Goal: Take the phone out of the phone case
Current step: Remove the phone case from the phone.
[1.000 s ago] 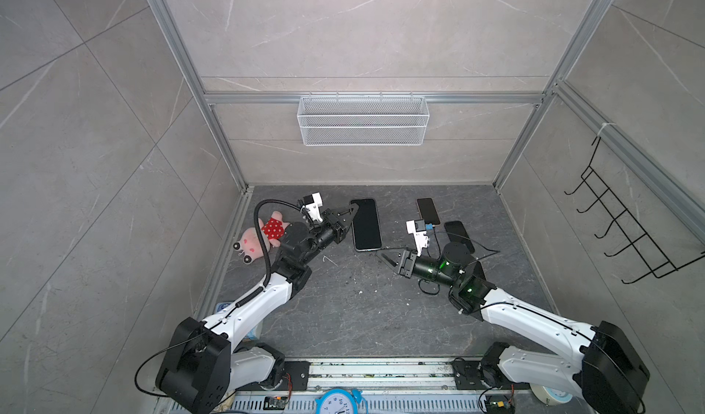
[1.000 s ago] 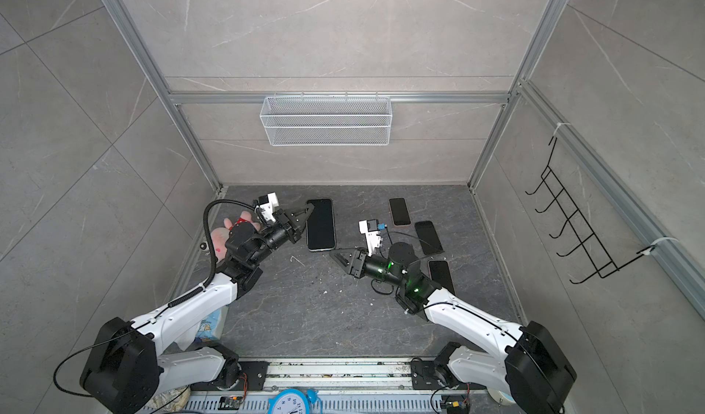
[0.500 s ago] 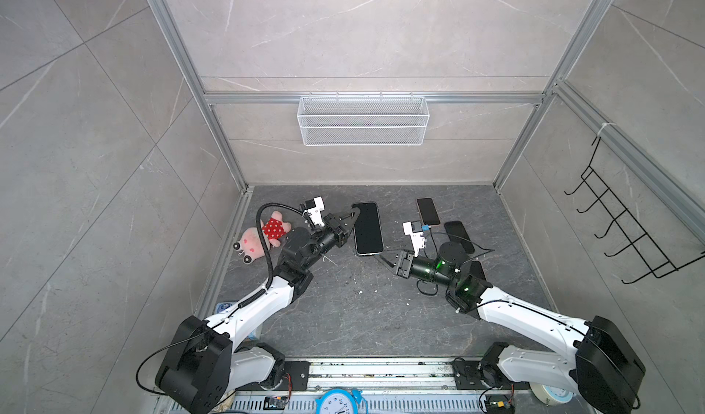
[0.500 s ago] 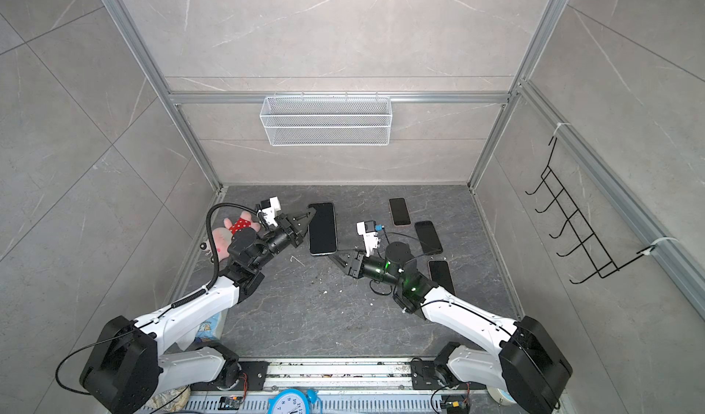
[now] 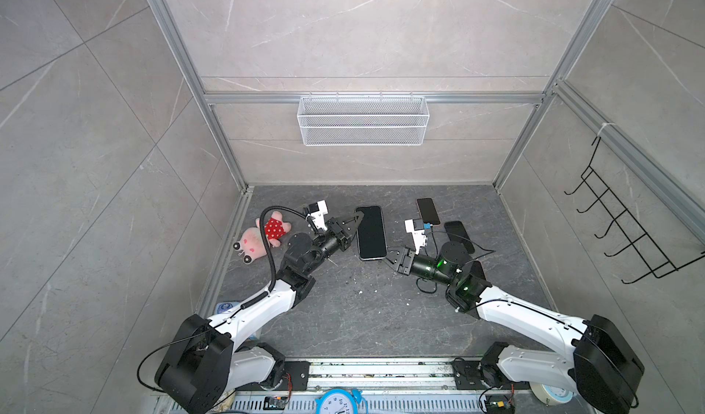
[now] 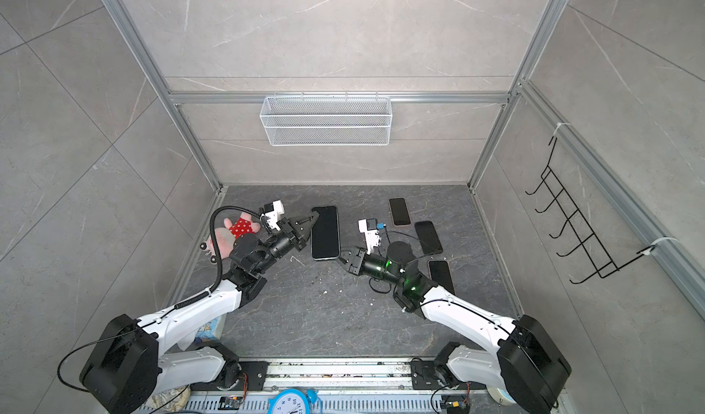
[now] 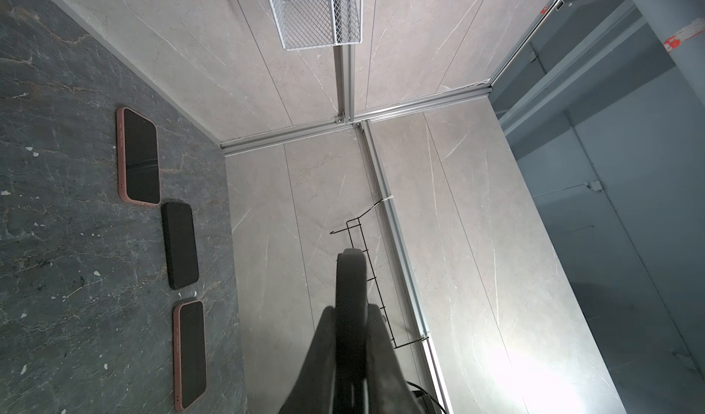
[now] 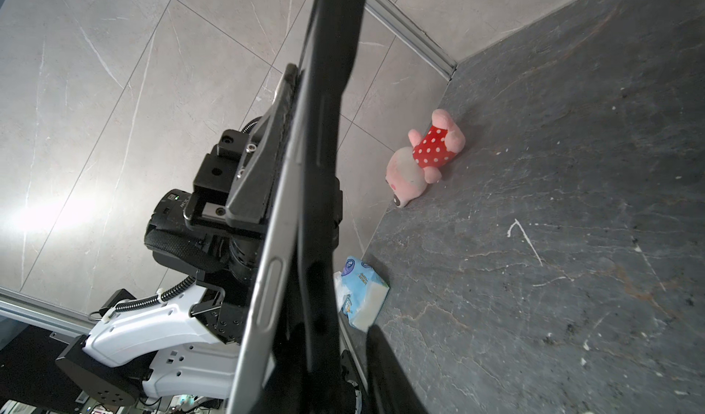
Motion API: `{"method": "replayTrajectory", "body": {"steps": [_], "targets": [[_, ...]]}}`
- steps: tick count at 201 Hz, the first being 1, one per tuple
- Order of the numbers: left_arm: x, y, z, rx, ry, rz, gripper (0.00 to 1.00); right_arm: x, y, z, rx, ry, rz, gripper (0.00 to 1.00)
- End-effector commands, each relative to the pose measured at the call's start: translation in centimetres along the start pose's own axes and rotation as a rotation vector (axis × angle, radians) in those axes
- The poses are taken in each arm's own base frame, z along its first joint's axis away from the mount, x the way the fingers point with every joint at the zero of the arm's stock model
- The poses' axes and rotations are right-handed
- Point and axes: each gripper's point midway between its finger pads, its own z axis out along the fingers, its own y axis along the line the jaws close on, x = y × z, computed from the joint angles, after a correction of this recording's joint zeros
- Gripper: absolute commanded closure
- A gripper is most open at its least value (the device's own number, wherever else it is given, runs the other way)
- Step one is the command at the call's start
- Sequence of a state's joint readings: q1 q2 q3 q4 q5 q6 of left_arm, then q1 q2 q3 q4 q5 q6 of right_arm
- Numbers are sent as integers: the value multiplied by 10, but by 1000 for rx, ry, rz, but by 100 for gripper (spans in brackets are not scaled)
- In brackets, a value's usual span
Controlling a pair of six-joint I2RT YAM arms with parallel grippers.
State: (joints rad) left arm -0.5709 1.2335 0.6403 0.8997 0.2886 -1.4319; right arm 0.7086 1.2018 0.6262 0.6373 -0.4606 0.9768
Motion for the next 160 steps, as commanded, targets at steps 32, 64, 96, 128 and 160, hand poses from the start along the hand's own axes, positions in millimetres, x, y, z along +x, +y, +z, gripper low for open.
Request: {"method": "replayTrajectory", "body": {"steps": [32,64,96,128,160], "targets": [[2,-15,-2,63,0,15,100,-7,20,-4,-75,-22,-4,90],[1,20,-6,-79,-25,20,74,-2,15,-9,-27,-2,18,100],[4,49,-15,-210,-23,51,41,1,4,-17,53,2,36,100],[13,61,-16,-295,42,127,30,9,-10,-21,119,28,77,100],[23,65,-23,-377,119,270,21,17,-20,-24,157,44,100,100]]}}
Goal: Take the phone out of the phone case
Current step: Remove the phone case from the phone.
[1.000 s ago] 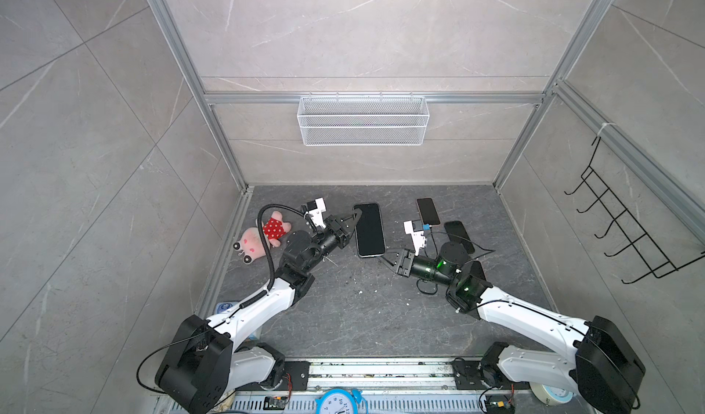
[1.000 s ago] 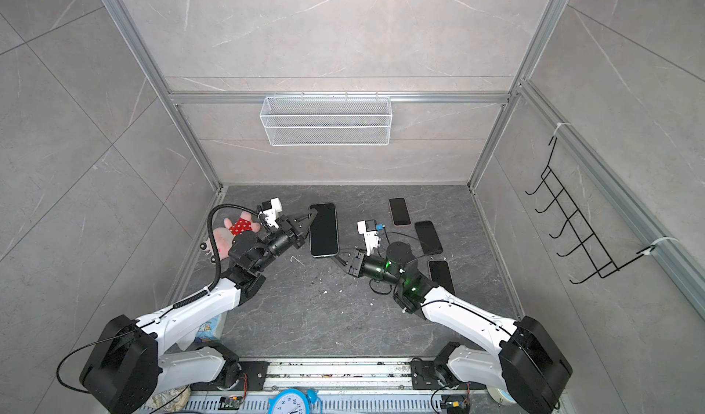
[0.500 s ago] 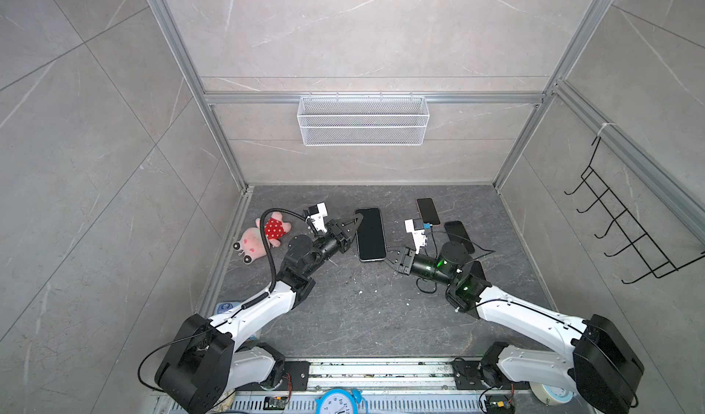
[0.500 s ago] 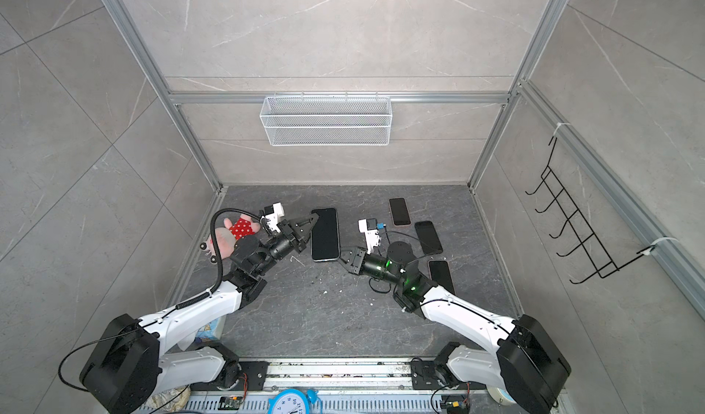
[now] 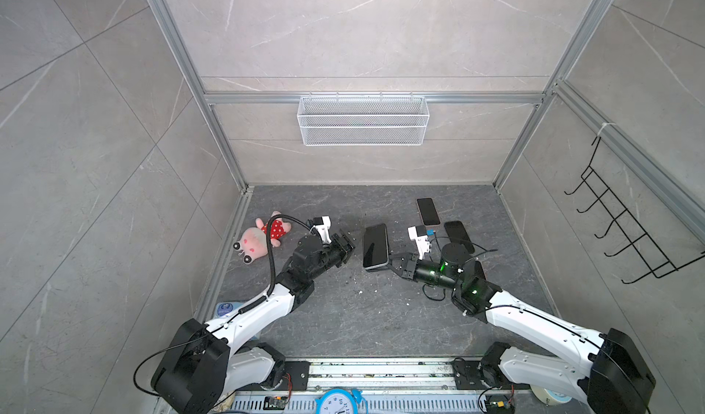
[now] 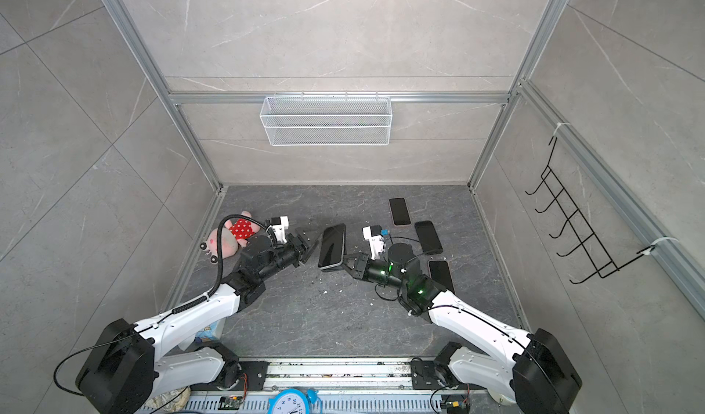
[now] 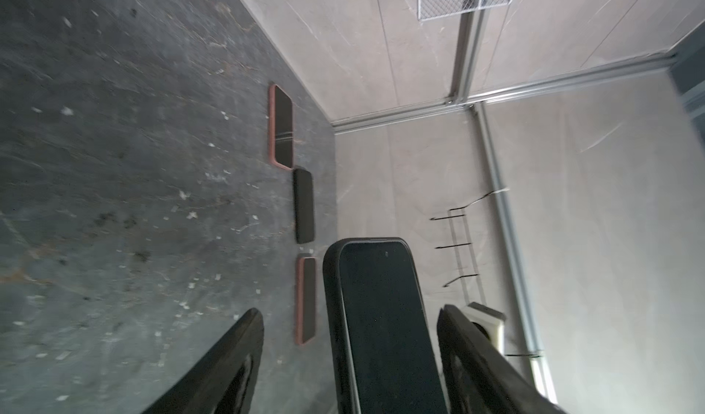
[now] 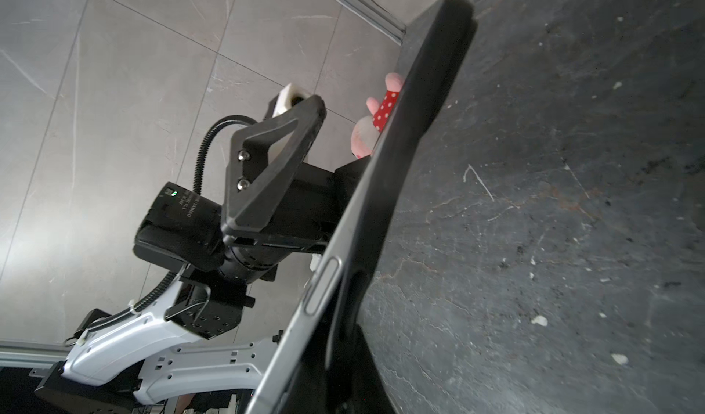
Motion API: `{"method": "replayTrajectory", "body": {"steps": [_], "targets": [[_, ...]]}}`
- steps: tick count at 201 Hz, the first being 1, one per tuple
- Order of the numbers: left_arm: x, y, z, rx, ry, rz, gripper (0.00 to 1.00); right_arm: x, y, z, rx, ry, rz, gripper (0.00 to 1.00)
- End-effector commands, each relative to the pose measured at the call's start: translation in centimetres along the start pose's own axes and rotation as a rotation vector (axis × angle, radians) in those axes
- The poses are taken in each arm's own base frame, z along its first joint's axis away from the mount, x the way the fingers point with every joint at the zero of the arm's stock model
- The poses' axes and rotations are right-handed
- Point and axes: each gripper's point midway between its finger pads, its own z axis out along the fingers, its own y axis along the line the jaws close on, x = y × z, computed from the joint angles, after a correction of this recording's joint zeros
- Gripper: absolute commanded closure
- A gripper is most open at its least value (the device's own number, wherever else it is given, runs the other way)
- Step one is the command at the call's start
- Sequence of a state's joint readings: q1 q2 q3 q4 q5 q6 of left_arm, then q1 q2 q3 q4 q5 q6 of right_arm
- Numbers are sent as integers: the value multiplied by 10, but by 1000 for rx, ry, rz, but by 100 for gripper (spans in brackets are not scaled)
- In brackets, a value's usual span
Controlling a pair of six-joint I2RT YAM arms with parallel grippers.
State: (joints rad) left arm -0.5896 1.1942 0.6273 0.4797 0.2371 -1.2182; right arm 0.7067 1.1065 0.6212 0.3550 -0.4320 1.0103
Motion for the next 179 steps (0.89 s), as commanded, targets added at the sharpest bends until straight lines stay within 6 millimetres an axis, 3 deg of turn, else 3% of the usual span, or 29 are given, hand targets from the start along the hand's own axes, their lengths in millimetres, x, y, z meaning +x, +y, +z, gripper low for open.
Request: {"method": "replayTrajectory", "body": {"steps": [1,22,60,113,179], "targets": [[3,-19,-8,-8,28,185,21,-3,4,-6,-5,-25,-15,100],[18,-23,-13,-37,96,335,14,0,-6,-6,30,-15,3,100],[51,-39,-31,-77,195,672,13,4,-12,-4,42,-2,18,100],[86,-33,-47,-214,309,1075,14,7,-20,2,55,25,40,100],[98,-18,-38,-396,339,1318,23,8,-19,4,51,39,41,100]]}}
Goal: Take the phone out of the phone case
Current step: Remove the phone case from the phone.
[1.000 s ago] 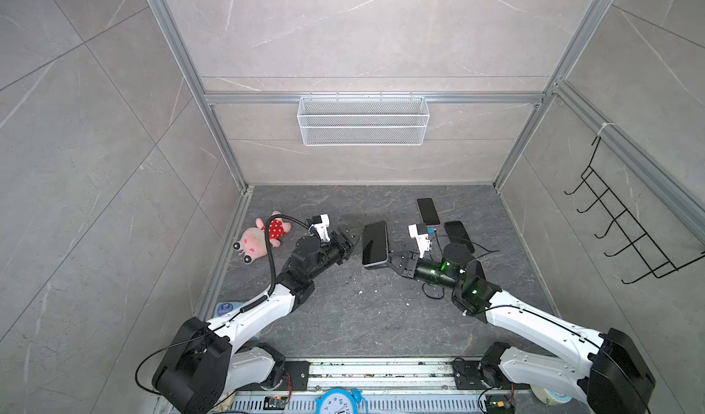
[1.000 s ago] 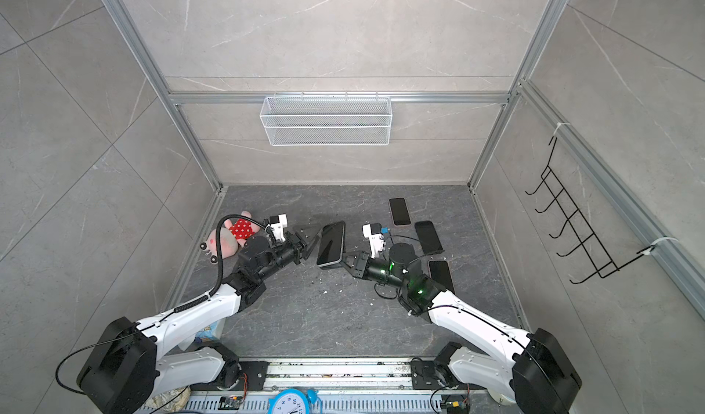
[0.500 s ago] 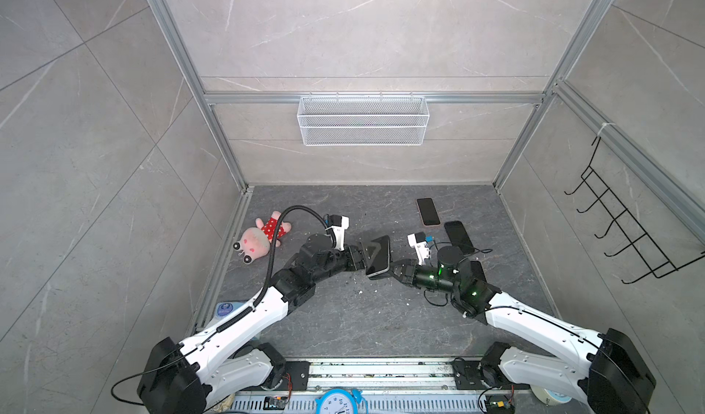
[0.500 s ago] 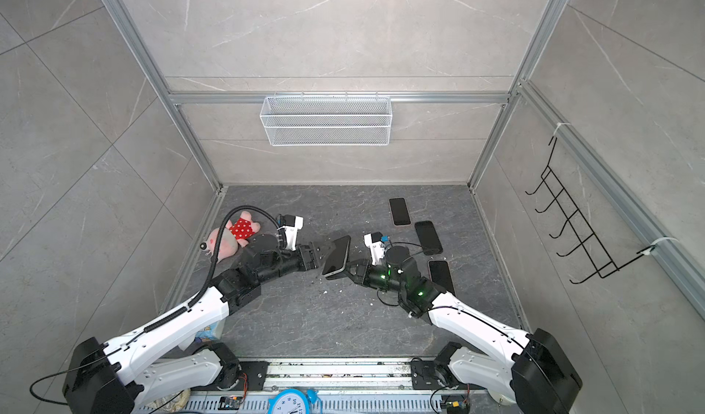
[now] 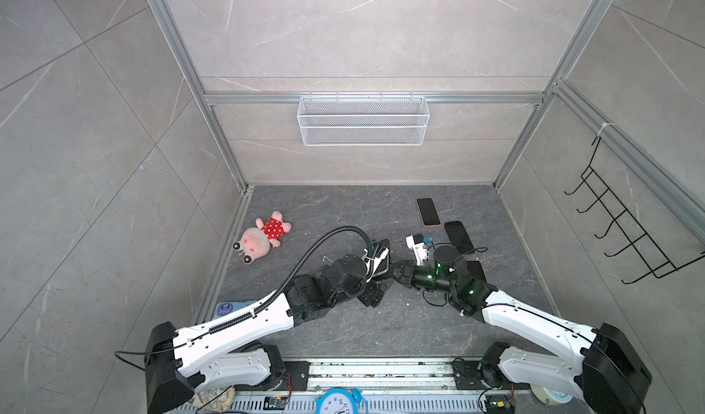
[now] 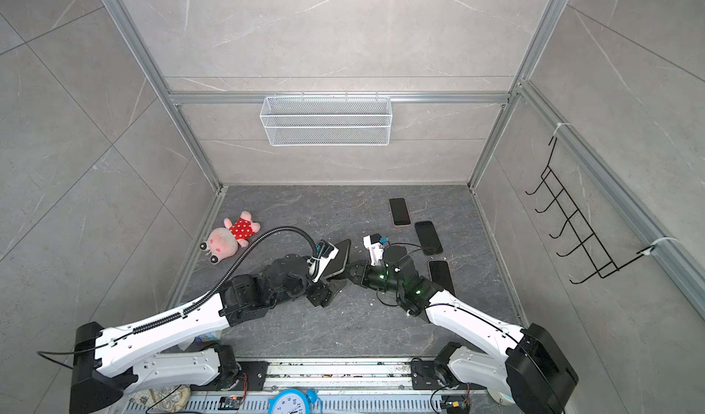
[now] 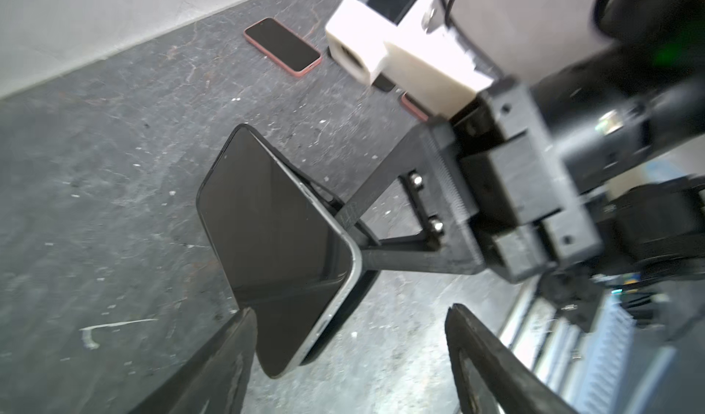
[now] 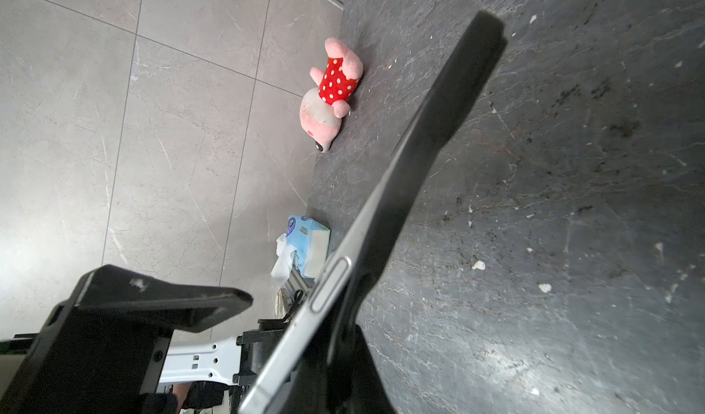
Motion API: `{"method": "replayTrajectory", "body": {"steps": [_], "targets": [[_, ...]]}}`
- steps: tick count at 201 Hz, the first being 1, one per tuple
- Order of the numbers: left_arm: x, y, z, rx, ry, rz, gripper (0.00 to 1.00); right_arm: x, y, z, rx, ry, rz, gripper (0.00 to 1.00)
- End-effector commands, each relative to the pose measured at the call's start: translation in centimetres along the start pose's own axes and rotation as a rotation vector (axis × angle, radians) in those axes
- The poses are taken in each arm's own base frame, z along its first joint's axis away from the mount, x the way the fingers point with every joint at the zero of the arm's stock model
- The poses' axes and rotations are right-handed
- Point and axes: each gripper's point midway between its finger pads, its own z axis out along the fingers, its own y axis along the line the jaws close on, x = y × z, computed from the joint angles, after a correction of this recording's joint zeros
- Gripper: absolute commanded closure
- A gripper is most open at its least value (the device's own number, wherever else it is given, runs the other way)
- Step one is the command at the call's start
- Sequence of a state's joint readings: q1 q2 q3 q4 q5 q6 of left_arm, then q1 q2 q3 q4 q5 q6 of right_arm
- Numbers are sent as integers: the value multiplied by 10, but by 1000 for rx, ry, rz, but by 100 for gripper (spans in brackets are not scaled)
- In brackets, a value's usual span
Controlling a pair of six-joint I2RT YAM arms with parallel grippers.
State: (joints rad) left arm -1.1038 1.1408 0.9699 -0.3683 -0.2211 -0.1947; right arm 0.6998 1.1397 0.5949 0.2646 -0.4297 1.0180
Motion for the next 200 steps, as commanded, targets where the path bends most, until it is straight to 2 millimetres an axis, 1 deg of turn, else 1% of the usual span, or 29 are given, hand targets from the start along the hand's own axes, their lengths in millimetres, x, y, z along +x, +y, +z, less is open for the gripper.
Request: {"method": "replayTrajectory", "body": {"steps": [1,34,60,79,118,146,154,177,200], "targets": [[-3,18,0,-133,24,103,23,-10,21,-2,-70,-24,-32,100],[-7,31,-3,-212,9,108,30,-8,20,-1,-68,-16,-31,100],[-10,33,-5,-226,-9,112,34,-6,18,0,-71,-6,-28,100],[-9,32,-2,-223,-1,125,39,-4,17,1,-73,-1,-24,100],[-7,30,7,-223,5,140,54,-3,20,2,-91,8,-17,100],[-6,20,15,-171,-8,143,67,-2,19,4,-99,15,-7,100],[-4,19,17,-162,-6,143,71,-1,19,4,-98,18,-5,100],[1,14,22,-137,-12,131,78,-1,20,3,-101,20,-3,100],[5,13,25,-128,-11,117,88,0,20,2,-99,24,-3,100]]}}
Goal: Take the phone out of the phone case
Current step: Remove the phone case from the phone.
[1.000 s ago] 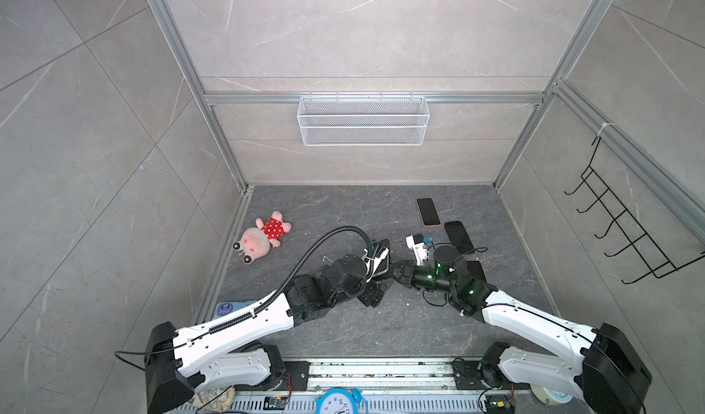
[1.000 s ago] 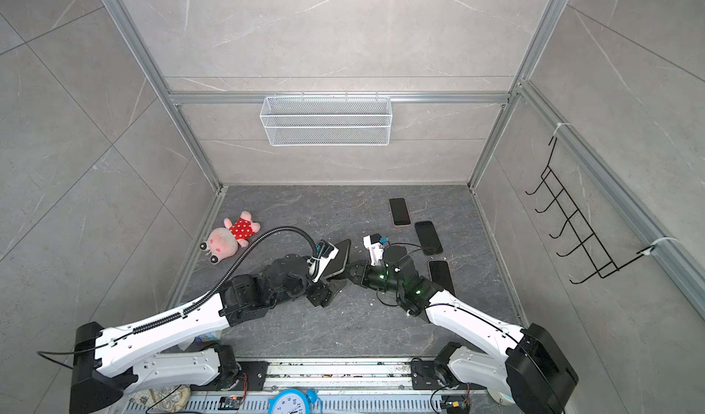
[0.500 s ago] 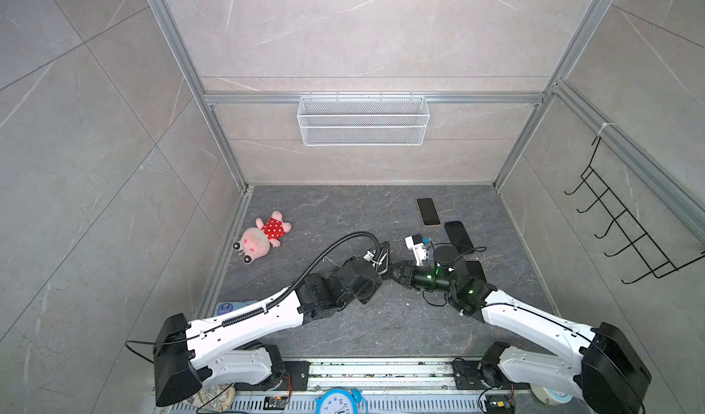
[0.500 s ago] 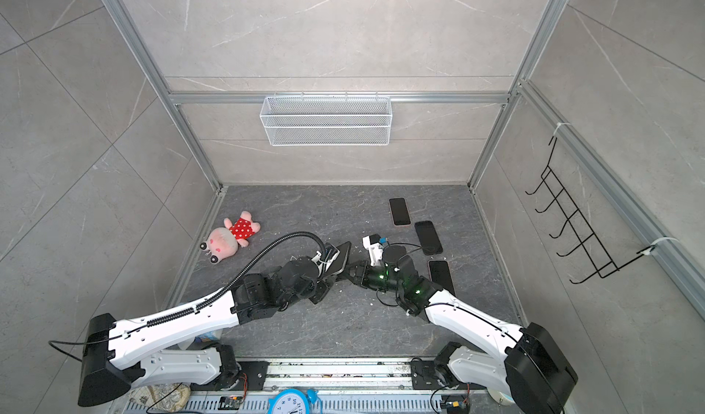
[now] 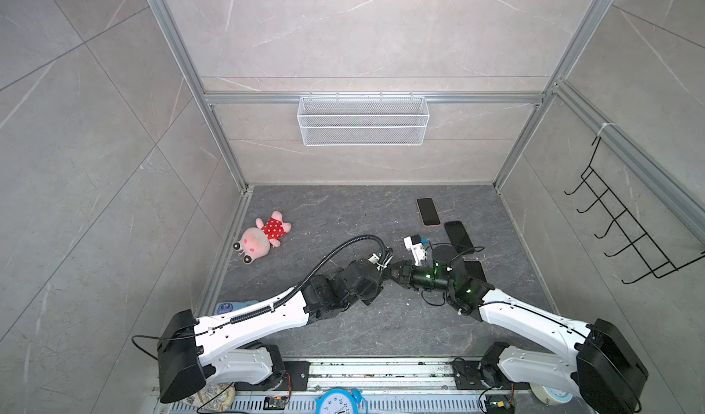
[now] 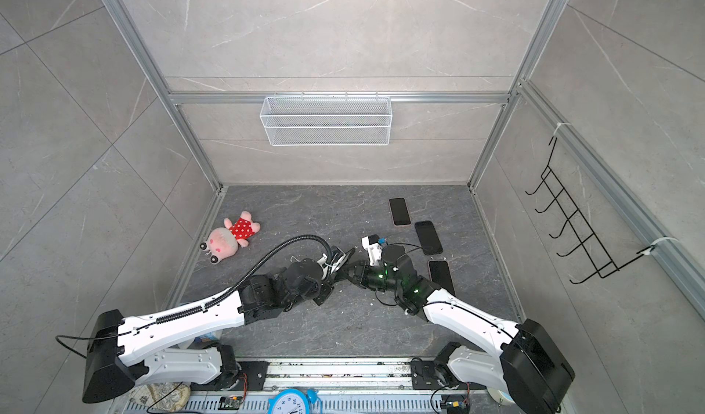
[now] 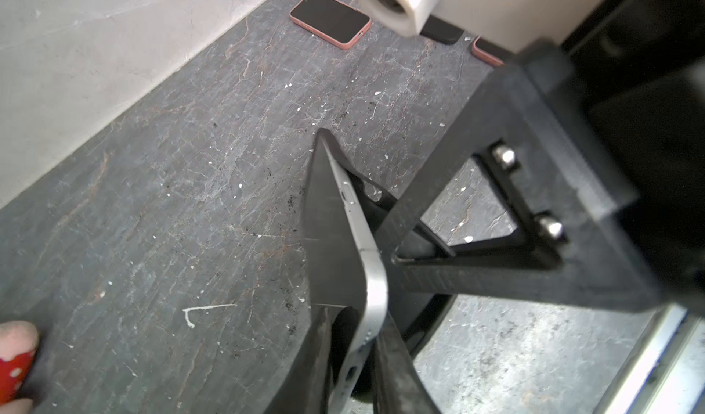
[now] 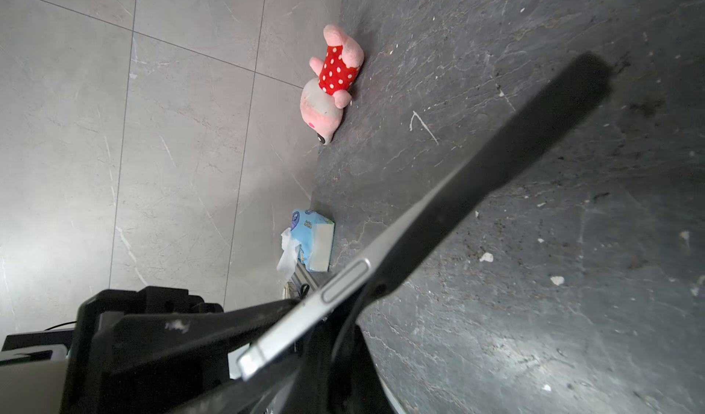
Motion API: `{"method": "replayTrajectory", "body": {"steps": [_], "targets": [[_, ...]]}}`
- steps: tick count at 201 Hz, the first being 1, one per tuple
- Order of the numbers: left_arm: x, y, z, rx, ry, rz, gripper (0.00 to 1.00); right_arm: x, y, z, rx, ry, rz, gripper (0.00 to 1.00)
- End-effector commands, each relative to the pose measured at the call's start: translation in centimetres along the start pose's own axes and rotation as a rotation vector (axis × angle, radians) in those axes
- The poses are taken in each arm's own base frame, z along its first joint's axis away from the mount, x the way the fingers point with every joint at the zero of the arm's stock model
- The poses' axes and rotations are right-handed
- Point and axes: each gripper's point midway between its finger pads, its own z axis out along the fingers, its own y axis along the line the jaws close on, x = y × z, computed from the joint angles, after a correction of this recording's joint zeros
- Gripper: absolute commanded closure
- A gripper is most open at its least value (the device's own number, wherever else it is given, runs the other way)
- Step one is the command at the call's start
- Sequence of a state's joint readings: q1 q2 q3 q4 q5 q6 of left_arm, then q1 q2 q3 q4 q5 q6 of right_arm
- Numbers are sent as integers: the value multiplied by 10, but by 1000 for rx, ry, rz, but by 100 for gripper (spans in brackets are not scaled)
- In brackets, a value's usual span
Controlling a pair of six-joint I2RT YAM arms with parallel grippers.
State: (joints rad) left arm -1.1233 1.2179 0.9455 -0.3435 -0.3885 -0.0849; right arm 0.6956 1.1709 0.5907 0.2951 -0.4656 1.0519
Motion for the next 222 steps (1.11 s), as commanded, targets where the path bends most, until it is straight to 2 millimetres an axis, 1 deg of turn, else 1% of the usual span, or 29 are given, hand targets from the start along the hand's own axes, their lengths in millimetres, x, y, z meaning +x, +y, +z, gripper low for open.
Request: {"method": "replayTrajectory", "body": {"steps": [1,39,70,92,113,168,202,222], "targets": [[-13,-6,1,29,-60,-30,89,-3,22,-3,-85,-4,-42,100],[-12,-4,-1,26,-73,-55,98,-1,21,-4,-79,6,-41,100],[-15,7,-10,-19,-92,-81,100,3,14,-4,-55,18,-37,100],[-17,18,-21,-64,-103,-89,100,9,-1,-5,11,36,-29,100],[-13,27,-28,-120,-86,-66,100,15,-16,-5,61,52,-12,100],[-6,37,-38,-243,-23,22,100,28,-53,-1,175,90,29,100],[2,37,-45,-310,32,107,100,33,-68,-2,222,94,34,100],[12,39,-42,-339,65,147,100,34,-76,-4,255,92,32,100]]}}
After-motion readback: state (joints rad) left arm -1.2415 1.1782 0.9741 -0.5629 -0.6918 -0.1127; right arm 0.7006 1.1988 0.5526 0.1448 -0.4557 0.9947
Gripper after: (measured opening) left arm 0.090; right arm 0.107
